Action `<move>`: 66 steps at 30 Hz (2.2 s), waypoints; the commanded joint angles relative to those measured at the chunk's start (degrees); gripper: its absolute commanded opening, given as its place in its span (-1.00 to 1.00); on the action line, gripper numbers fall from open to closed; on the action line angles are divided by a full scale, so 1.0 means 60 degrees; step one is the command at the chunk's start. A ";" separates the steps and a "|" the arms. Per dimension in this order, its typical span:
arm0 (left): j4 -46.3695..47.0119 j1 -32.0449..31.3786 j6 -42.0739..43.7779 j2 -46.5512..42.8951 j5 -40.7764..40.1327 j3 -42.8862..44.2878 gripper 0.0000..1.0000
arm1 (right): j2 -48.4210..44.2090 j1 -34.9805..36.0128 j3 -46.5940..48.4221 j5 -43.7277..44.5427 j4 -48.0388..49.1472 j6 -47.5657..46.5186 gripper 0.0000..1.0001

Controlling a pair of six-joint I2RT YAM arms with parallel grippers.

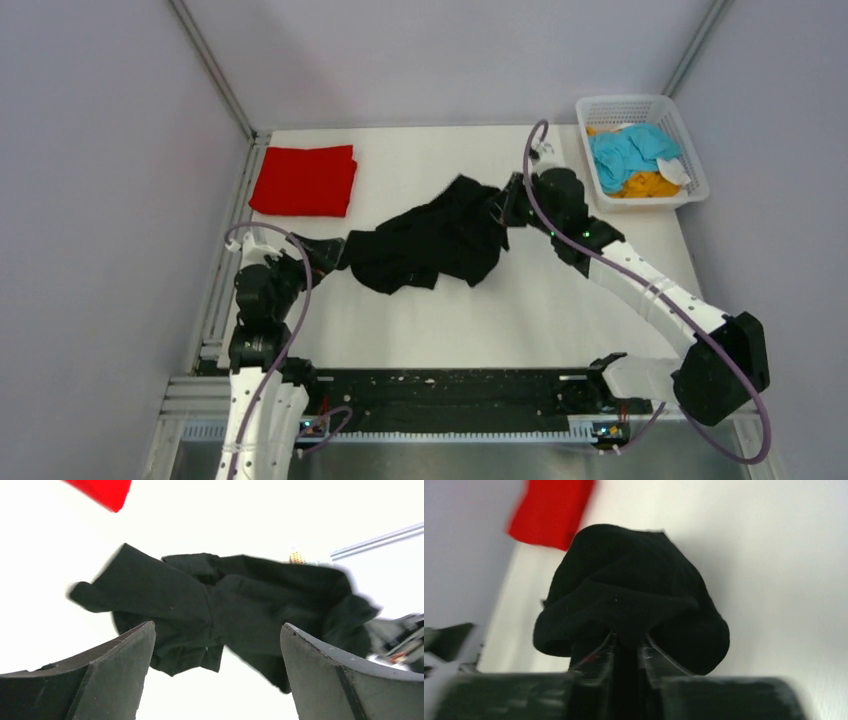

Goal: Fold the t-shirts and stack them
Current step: Move the tshirt to the center of the board, then flatten out the tshirt

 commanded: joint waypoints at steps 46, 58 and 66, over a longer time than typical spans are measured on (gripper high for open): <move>0.3744 -0.0247 -0.0044 0.9441 0.0223 0.0984 -1.00 | -0.0292 0.2067 -0.3547 0.4162 0.1475 -0.2110 0.63; 0.3126 -0.0503 0.0145 0.7985 -0.0143 0.0589 -1.00 | 0.3487 0.3206 -0.1192 0.7718 -0.0306 -0.0733 0.23; 0.3037 -0.0504 0.0206 0.7908 -0.0177 0.0601 -1.00 | 0.4046 0.3372 -0.1188 0.8939 -0.0571 -0.0365 0.22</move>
